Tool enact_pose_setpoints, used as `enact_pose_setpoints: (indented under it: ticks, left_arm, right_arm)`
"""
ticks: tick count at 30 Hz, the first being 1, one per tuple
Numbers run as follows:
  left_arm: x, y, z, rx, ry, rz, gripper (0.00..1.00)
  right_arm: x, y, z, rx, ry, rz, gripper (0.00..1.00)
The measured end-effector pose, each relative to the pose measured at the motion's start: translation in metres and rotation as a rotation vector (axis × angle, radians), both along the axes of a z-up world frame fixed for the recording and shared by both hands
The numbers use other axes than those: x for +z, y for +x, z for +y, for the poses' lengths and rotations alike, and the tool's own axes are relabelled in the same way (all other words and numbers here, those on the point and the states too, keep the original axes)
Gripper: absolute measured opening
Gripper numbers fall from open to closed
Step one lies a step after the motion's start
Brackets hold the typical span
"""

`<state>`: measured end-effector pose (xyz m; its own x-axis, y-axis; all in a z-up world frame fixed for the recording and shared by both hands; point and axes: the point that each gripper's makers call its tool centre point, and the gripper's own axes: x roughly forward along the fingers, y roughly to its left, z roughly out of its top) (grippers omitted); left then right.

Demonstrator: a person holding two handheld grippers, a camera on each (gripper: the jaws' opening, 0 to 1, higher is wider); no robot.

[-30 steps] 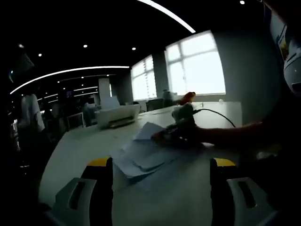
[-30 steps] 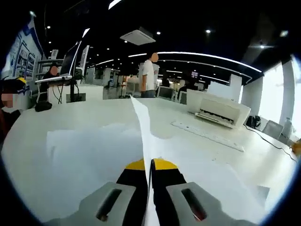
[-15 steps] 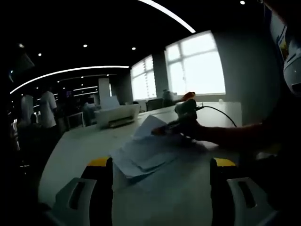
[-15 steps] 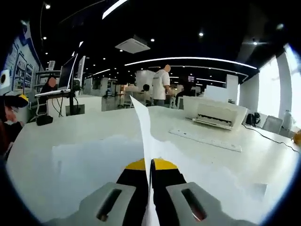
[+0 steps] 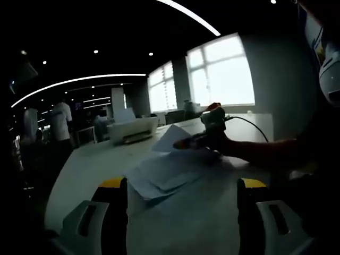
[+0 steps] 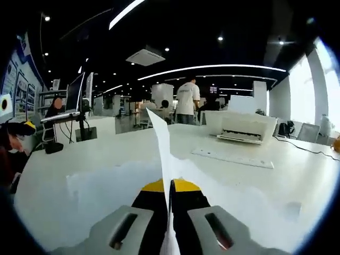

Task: Organize the stack of printing papers by aligning and flattening the scattered papers on the table

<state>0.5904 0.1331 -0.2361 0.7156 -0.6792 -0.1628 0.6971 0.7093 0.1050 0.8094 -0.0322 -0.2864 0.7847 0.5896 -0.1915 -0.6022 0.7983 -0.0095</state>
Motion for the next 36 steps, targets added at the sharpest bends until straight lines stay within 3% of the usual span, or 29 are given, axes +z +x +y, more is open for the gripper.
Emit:
enact_pose_setpoints:
  ticks: [8, 21, 28, 31, 36]
  left_arm:
    - [0.0, 0.0, 0.002, 0.003, 0.0, 0.0, 0.88]
    - [-0.003, -0.001, 0.001, 0.003, -0.005, 0.006, 0.87]
    - [-0.004, -0.002, 0.0, 0.001, -0.004, 0.009, 0.88]
    - [-0.005, -0.002, -0.001, -0.002, -0.003, 0.013, 0.88]
    - [-0.006, -0.002, -0.001, -0.002, -0.004, 0.015, 0.87]
  right_arm:
    - [0.006, -0.005, 0.004, 0.002, -0.035, -0.046, 0.0]
    - [0.01, -0.008, 0.002, -0.007, -0.013, -0.041, 0.0]
    - [0.011, -0.009, 0.001, -0.016, -0.028, -0.075, 0.0]
    - [0.011, -0.013, 0.004, 0.003, -0.004, -0.055, 0.0]
    - [0.008, -0.012, 0.002, -0.017, -0.035, -0.067, 0.0]
